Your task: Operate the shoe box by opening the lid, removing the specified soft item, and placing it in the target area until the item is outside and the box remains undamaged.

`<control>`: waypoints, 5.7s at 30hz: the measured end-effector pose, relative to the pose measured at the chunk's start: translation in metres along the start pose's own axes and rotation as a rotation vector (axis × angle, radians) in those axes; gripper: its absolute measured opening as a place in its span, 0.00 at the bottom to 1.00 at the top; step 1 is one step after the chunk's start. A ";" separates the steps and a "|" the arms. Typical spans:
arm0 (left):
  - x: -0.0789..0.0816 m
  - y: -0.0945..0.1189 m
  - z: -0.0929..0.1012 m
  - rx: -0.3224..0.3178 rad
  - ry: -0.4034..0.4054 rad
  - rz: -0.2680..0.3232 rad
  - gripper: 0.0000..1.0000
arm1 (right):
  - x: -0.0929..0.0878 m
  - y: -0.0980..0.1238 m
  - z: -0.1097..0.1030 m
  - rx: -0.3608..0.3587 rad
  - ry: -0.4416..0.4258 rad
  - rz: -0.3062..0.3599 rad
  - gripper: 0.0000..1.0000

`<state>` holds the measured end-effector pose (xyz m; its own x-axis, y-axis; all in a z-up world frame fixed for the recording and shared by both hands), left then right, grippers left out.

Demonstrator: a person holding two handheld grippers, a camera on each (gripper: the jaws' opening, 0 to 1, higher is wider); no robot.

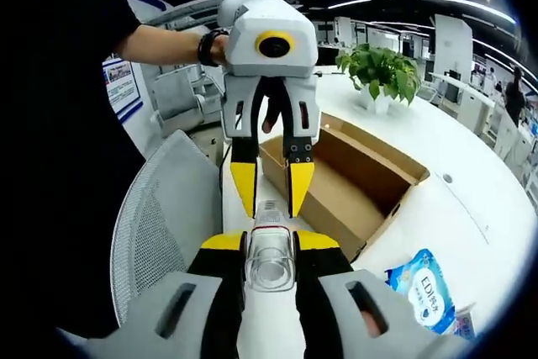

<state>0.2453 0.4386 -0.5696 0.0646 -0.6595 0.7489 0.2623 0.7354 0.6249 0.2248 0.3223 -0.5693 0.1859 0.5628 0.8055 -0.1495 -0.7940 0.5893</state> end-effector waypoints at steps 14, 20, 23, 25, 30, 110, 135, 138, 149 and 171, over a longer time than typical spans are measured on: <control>-0.022 0.013 -0.007 0.165 0.147 0.136 0.22 | -0.043 0.021 0.019 -0.048 -0.004 -0.160 0.19; -0.036 0.025 -0.008 0.276 0.246 0.234 0.27 | -0.050 0.033 0.032 -0.074 -0.001 -0.200 0.19; -0.043 0.033 -0.007 0.320 0.270 0.255 0.28 | -0.053 0.040 0.040 -0.085 0.001 -0.215 0.19; -0.048 0.039 -0.006 0.353 0.298 0.284 0.28 | -0.054 0.043 0.044 -0.091 0.003 -0.223 0.19; -0.063 0.052 -0.003 0.430 0.365 0.332 0.29 | -0.055 0.054 0.058 -0.112 0.005 -0.239 0.19; -0.129 0.108 0.037 0.707 0.653 0.359 0.31 | -0.093 0.044 0.279 -0.188 0.264 -0.698 0.19; -0.129 0.103 0.031 0.674 0.656 0.347 0.28 | -0.092 0.040 0.292 -0.130 0.308 -0.747 0.20; -0.130 0.102 0.031 0.672 0.656 0.347 0.28 | -0.092 0.040 0.293 -0.132 0.305 -0.751 0.20; -0.132 0.102 0.033 0.672 0.661 0.345 0.28 | -0.091 0.040 0.294 -0.140 0.318 -0.742 0.23; -0.131 0.103 0.030 0.697 0.665 0.400 0.30 | -0.062 0.061 0.288 -0.230 0.290 -0.663 0.27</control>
<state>0.2347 0.6056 -0.5963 0.5968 -0.1452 0.7891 -0.4955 0.7068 0.5049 0.4840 0.1728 -0.6019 0.0491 0.9686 0.2437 -0.2998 -0.2184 0.9287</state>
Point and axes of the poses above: the point that each gripper's makers call its tool centre point, and the gripper's own axes: y roughly backward along the fingers, z roughly to its right, x roughly out of its top, the point moved 7 cm from there along y, roughly backward along the fingers, and after that the axes turned 5 degrees about -x, right-handed, at the moved point
